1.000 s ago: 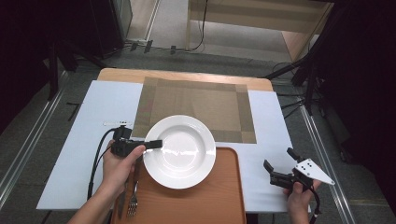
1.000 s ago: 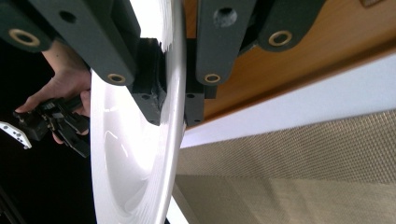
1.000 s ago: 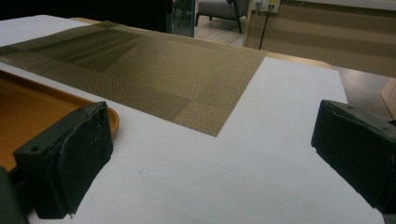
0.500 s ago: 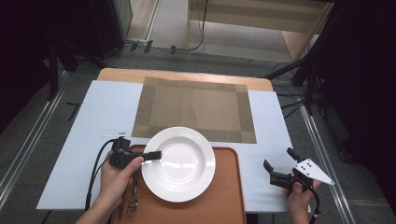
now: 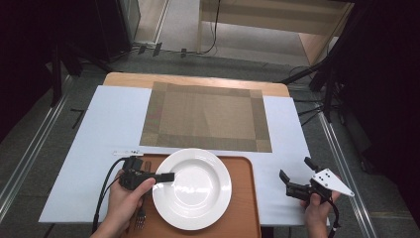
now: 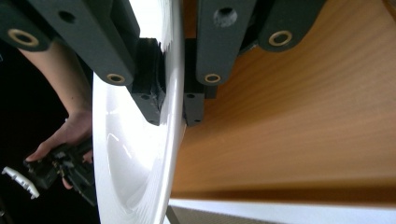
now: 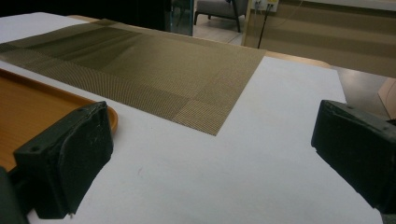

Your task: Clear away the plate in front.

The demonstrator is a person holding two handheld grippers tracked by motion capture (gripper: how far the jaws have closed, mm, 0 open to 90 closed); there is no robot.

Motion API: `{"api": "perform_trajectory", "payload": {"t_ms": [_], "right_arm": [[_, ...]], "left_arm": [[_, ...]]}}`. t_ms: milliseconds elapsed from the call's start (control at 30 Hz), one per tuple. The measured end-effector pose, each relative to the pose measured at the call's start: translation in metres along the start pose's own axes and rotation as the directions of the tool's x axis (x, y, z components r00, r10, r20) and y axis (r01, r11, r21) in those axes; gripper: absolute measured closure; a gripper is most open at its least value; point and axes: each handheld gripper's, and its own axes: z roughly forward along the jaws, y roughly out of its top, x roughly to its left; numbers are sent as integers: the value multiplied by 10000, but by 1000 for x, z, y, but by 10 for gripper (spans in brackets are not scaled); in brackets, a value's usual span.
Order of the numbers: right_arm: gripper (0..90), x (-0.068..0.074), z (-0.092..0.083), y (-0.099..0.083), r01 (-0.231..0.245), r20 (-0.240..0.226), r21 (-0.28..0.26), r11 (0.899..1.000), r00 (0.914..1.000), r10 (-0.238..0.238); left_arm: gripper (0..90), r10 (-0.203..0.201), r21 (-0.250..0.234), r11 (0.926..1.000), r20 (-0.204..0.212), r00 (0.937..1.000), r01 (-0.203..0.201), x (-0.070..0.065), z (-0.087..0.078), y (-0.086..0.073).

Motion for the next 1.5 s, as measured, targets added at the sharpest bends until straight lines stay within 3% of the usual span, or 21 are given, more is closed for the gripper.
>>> {"api": "perform_trajectory", "payload": {"t_ms": [533,700,900,1000,1033,1133,1233,1300,1400,1467,1500], "right_arm": [[0,0,0,0,16,24,0,10000,10000,-16],[0,0,0,0,-7,34,21,10000,10000,6],[0,0,0,0,-9,41,19,10000,10000,9],[0,0,0,0,5,50,23,10000,10000,-5],[0,1,0,0,-5,47,23,10000,10000,5],[0,0,0,0,-1,50,24,10000,10000,1],[0,1,0,0,2,58,26,10000,10000,-2],[0,0,0,0,0,62,32,10000,10000,0],[0,0,0,0,-1,59,29,10000,10000,0],[0,0,0,0,-1,61,29,10000,10000,1],[0,0,0,0,3,68,44,10000,10000,-4]], "left_arm": [[805,-400,859,9956,214,9990,380,6,2,-6],[803,-480,1034,9935,87,9988,468,8,5,-5],[792,-90,1120,9936,-442,9990,139,7,9,-3],[742,103,1129,9936,-1030,9946,14,6,10,-2],[745,338,1202,9926,-1340,9904,-177,4,11,-2],[730,675,1303,9904,-1625,9844,-464,2,12,0],[692,1066,1506,9858,-2206,9695,-742,0,14,0],[659,1171,1362,9871,-2527,9604,-845,-1,12,1],[592,1172,875,9913,-2527,9604,-980,-3,5,3],[602,1338,724,9903,-2755,9519,-1182,-4,2,5],[609,1373,708,9900,-2747,9517,-1223,-4,1,5]]}}
